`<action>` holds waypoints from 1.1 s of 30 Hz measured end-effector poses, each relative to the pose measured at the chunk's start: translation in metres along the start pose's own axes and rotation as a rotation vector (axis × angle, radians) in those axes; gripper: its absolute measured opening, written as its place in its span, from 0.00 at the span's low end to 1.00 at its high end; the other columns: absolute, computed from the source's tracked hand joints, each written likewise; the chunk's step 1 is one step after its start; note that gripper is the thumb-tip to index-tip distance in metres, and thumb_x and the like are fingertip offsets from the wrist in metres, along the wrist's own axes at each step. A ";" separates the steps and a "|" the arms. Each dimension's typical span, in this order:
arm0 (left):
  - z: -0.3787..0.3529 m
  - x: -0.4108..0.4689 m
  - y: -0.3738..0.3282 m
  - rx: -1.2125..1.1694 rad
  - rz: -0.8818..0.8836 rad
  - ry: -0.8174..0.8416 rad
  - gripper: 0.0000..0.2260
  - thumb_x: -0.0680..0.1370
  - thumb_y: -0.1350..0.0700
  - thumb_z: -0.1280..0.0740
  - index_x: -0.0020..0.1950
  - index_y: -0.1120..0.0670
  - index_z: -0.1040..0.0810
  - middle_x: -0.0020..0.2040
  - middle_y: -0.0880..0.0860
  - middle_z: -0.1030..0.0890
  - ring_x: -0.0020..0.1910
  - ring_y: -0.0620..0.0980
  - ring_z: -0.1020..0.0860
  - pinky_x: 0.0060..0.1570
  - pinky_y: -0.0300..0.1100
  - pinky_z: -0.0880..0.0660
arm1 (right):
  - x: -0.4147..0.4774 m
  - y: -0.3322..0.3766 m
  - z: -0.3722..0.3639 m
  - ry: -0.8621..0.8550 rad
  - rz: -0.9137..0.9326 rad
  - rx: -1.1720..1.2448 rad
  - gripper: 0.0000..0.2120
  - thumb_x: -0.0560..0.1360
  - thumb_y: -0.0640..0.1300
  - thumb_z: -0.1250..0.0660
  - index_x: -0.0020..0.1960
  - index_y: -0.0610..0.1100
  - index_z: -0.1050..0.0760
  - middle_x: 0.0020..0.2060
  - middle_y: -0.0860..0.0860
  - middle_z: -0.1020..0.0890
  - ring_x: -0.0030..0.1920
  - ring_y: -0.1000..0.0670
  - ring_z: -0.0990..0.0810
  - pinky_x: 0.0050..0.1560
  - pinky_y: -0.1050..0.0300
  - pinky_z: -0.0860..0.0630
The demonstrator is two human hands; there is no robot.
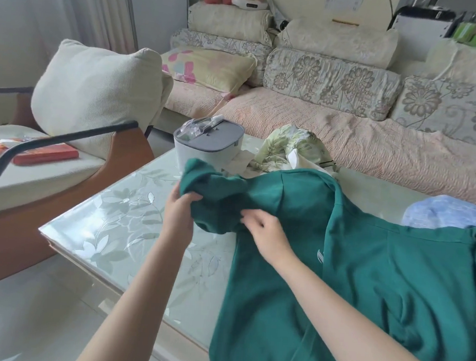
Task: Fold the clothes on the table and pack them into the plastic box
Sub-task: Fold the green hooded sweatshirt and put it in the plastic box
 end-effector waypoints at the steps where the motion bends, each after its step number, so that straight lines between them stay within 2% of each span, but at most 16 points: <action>1: -0.017 -0.009 0.000 0.070 -0.031 0.101 0.15 0.67 0.66 0.37 0.50 0.53 0.23 0.44 0.53 0.19 0.44 0.50 0.22 0.47 0.42 0.25 | 0.002 0.007 0.013 -0.072 -0.036 0.110 0.11 0.80 0.45 0.40 0.53 0.42 0.20 0.47 0.49 0.17 0.52 0.51 0.21 0.53 0.59 0.28; 5: -0.068 -0.048 0.037 0.351 0.015 0.426 0.11 0.66 0.64 0.30 0.47 0.56 0.22 0.42 0.49 0.18 0.41 0.45 0.20 0.44 0.38 0.24 | 0.007 0.006 0.041 -0.174 -0.268 0.340 0.24 0.79 0.61 0.44 0.47 0.42 0.22 0.39 0.49 0.21 0.41 0.48 0.24 0.44 0.57 0.28; 8: -0.079 -0.065 0.069 0.614 -0.059 0.594 0.10 0.68 0.61 0.24 0.42 0.58 0.25 0.48 0.45 0.18 0.51 0.39 0.22 0.58 0.43 0.27 | 0.009 -0.005 0.069 -0.323 -0.224 0.055 0.21 0.75 0.66 0.41 0.36 0.49 0.28 0.33 0.52 0.30 0.43 0.48 0.32 0.44 0.56 0.32; 10: -0.082 -0.077 0.086 0.872 -0.182 0.720 0.13 0.68 0.58 0.25 0.38 0.48 0.29 0.56 0.42 0.20 0.61 0.30 0.29 0.69 0.43 0.38 | 0.009 -0.012 0.070 -0.238 -0.265 -0.065 0.23 0.71 0.69 0.39 0.40 0.48 0.26 0.35 0.52 0.26 0.46 0.47 0.30 0.53 0.52 0.31; 12: -0.084 -0.091 0.102 1.047 -0.297 0.825 0.17 0.70 0.58 0.27 0.37 0.44 0.35 0.59 0.41 0.21 0.65 0.26 0.37 0.72 0.41 0.49 | 0.008 -0.015 0.062 -0.101 -0.303 -0.052 0.23 0.69 0.67 0.34 0.37 0.47 0.27 0.34 0.51 0.25 0.41 0.48 0.26 0.44 0.55 0.30; 13: -0.083 -0.098 0.107 1.090 -0.356 0.859 0.17 0.71 0.58 0.28 0.37 0.44 0.36 0.60 0.40 0.22 0.67 0.25 0.40 0.72 0.39 0.53 | 0.008 -0.018 0.060 -0.068 -0.328 -0.045 0.21 0.70 0.64 0.31 0.42 0.45 0.25 0.38 0.49 0.23 0.43 0.47 0.24 0.45 0.55 0.29; 15: -0.084 -0.109 0.111 1.169 -0.459 0.920 0.15 0.72 0.62 0.34 0.38 0.47 0.37 0.65 0.38 0.26 0.69 0.27 0.44 0.72 0.38 0.57 | 0.006 -0.028 0.063 -0.084 -0.404 -0.049 0.31 0.69 0.58 0.27 0.62 0.37 0.28 0.56 0.44 0.22 0.58 0.44 0.23 0.58 0.53 0.28; 16: -0.084 -0.111 0.112 1.197 -0.481 0.942 0.14 0.71 0.65 0.36 0.39 0.48 0.37 0.66 0.37 0.28 0.70 0.27 0.46 0.72 0.37 0.59 | 0.005 -0.032 0.063 -0.084 -0.418 -0.039 0.32 0.68 0.54 0.25 0.63 0.36 0.28 0.57 0.44 0.22 0.58 0.43 0.23 0.61 0.51 0.27; 18: -0.083 -0.111 0.108 1.195 -0.470 0.937 0.16 0.68 0.70 0.41 0.41 0.49 0.36 0.67 0.37 0.29 0.70 0.28 0.47 0.73 0.37 0.59 | 0.007 -0.031 0.068 -0.156 -0.356 -0.005 0.18 0.67 0.46 0.24 0.52 0.38 0.21 0.48 0.45 0.17 0.49 0.44 0.18 0.54 0.50 0.22; 20: -0.077 -0.102 0.097 1.156 -0.498 0.819 0.20 0.63 0.73 0.44 0.42 0.47 0.34 0.66 0.37 0.28 0.71 0.30 0.44 0.74 0.40 0.53 | 0.002 -0.020 0.089 -0.362 -0.229 0.169 0.05 0.70 0.41 0.28 0.44 0.41 0.21 0.40 0.48 0.17 0.41 0.48 0.19 0.45 0.57 0.22; 23: -0.061 -0.090 0.076 1.121 -0.606 0.597 0.29 0.59 0.74 0.45 0.52 0.49 0.26 0.67 0.40 0.28 0.72 0.37 0.38 0.73 0.42 0.45 | -0.027 -0.012 0.142 -0.683 -0.063 0.298 0.04 0.73 0.41 0.31 0.47 0.43 0.23 0.42 0.49 0.18 0.43 0.50 0.20 0.46 0.58 0.24; 25: -0.059 -0.095 0.075 1.184 -0.563 0.645 0.32 0.62 0.71 0.43 0.62 0.47 0.27 0.69 0.40 0.31 0.71 0.38 0.38 0.73 0.42 0.47 | -0.047 -0.021 0.176 -0.780 -0.101 0.116 0.08 0.72 0.42 0.31 0.51 0.42 0.24 0.44 0.47 0.19 0.48 0.45 0.20 0.48 0.54 0.26; 27: -0.062 -0.105 0.084 1.265 -0.431 0.804 0.31 0.65 0.63 0.42 0.67 0.43 0.29 0.68 0.39 0.30 0.70 0.35 0.37 0.74 0.42 0.51 | -0.056 -0.043 0.198 -0.638 -0.292 -0.324 0.14 0.72 0.45 0.33 0.57 0.43 0.26 0.50 0.45 0.21 0.55 0.41 0.24 0.50 0.51 0.29; 29: -0.064 -0.105 0.085 1.244 -0.347 0.847 0.28 0.66 0.58 0.43 0.65 0.43 0.26 0.63 0.41 0.25 0.65 0.34 0.33 0.73 0.40 0.46 | -0.063 -0.073 0.202 -0.273 -0.505 -0.828 0.21 0.74 0.49 0.34 0.64 0.44 0.30 0.61 0.44 0.27 0.62 0.42 0.31 0.59 0.53 0.34; 31: -0.064 -0.089 0.065 1.125 -0.328 0.668 0.22 0.69 0.61 0.42 0.58 0.46 0.20 0.55 0.39 0.20 0.55 0.36 0.26 0.63 0.37 0.33 | -0.069 -0.090 0.209 -0.156 -0.557 -0.921 0.25 0.74 0.50 0.35 0.69 0.46 0.34 0.66 0.45 0.32 0.66 0.43 0.36 0.64 0.55 0.40; 33: -0.065 -0.071 0.051 1.157 -0.383 0.498 0.20 0.74 0.66 0.41 0.54 0.45 0.19 0.51 0.39 0.21 0.50 0.40 0.25 0.53 0.36 0.30 | -0.066 -0.088 0.211 -0.234 -0.469 -0.773 0.27 0.74 0.49 0.34 0.71 0.49 0.36 0.70 0.49 0.34 0.68 0.43 0.39 0.66 0.53 0.42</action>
Point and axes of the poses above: each hand's wrist, its own x-axis towards the middle knuckle, its own z-axis out of the back of the hand, y = z × x, the point moved 9 cm from there along x, towards the middle knuckle
